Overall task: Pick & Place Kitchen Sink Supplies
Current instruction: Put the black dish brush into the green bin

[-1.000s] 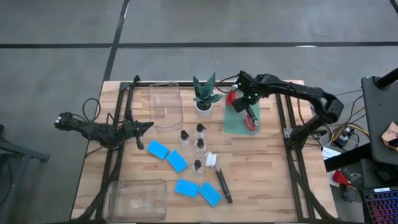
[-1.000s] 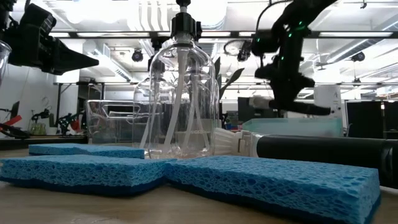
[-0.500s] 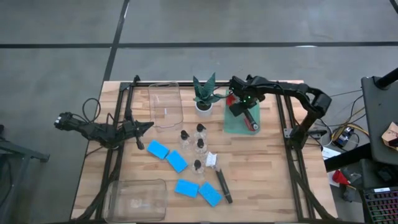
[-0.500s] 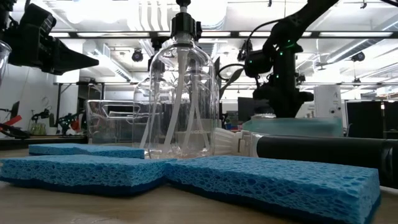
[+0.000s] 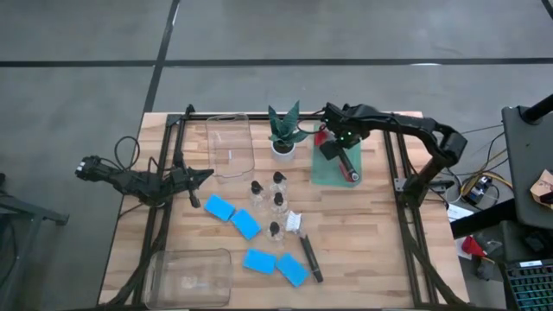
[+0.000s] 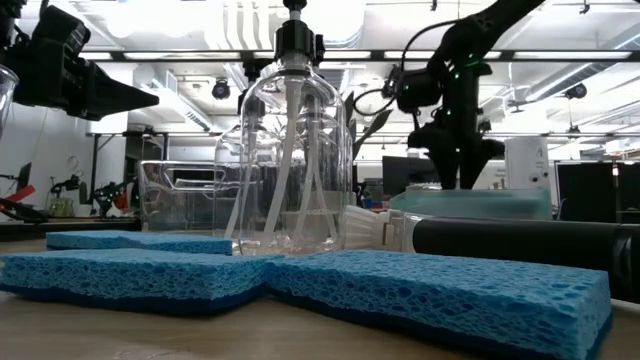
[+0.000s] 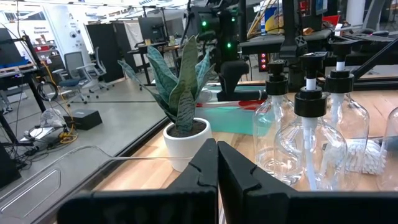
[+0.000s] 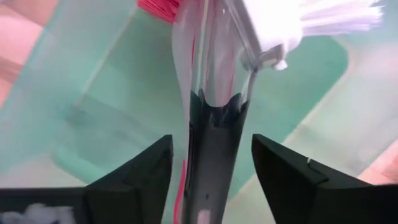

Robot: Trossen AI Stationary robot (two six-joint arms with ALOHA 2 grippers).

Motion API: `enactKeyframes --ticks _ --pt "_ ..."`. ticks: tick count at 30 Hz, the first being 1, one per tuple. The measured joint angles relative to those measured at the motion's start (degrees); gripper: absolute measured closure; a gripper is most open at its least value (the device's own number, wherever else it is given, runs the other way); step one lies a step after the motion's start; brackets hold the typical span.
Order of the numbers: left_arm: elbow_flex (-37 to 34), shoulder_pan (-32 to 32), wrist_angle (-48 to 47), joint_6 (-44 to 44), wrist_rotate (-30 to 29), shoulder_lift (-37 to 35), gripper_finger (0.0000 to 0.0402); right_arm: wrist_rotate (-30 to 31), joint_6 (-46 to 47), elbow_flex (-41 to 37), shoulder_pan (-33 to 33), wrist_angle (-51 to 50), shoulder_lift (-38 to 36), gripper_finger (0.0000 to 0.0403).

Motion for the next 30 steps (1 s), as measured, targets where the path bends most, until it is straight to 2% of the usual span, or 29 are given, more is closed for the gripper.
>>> enactKeyframes --ticks 6,13,23,30 --pt "0.0 0.0 0.0 0.0 0.0 0.0 0.0401 -2.6 2.6 0.0 1.6 -0.7 -4.6 0.0155" --pt "0.0 0.0 0.0 0.0 0.0 0.0 0.0401 -3.1 6.9 0.0 8.4 -1.3 -8.1 0.0145" --pt "0.0 0.0 0.0 0.0 0.0 0.0 0.0401 -2.9 17.1 0.0 25.5 -2.0 -9.4 0.0158" --pt "0.0 0.0 0.0 0.0 0.0 0.0 0.0401 0.7 28.7 0.0 38.3 1.8 -7.5 0.0153"
